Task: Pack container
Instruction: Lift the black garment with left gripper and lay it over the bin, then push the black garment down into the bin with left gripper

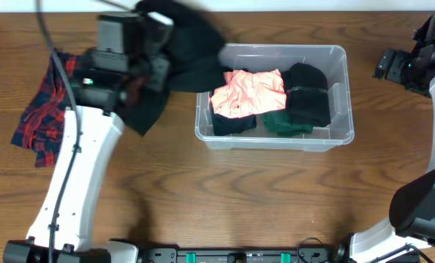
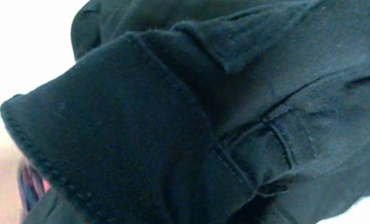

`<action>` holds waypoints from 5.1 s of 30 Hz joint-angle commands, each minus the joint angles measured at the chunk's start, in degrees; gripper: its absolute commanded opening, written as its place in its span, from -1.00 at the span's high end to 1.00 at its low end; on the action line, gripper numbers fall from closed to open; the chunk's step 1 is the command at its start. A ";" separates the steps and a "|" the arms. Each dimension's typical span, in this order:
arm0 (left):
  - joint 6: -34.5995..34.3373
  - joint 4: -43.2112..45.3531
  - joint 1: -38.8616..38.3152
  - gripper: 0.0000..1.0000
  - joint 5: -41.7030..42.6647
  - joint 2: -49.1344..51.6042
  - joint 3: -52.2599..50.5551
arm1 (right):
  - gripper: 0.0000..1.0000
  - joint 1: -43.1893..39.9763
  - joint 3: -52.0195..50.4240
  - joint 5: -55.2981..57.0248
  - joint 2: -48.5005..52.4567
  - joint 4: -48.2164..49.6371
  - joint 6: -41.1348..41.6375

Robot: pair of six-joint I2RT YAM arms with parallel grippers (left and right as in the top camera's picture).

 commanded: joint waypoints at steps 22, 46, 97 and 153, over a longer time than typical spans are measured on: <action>3.43 18.38 -30.03 0.88 -20.00 9.27 3.19 | -0.98 -0.15 0.04 0.22 0.24 -0.09 0.79; -5.92 18.10 -30.53 0.88 -16.02 16.09 3.08 | -0.98 -0.15 0.04 0.22 0.24 -0.09 0.79; -25.24 19.06 -30.93 0.88 -0.46 37.27 2.80 | -0.99 -0.15 0.04 0.22 0.24 -0.09 0.79; -29.94 10.54 -25.18 0.66 -5.64 40.44 2.75 | -0.98 -0.15 0.04 0.22 0.24 -0.09 0.79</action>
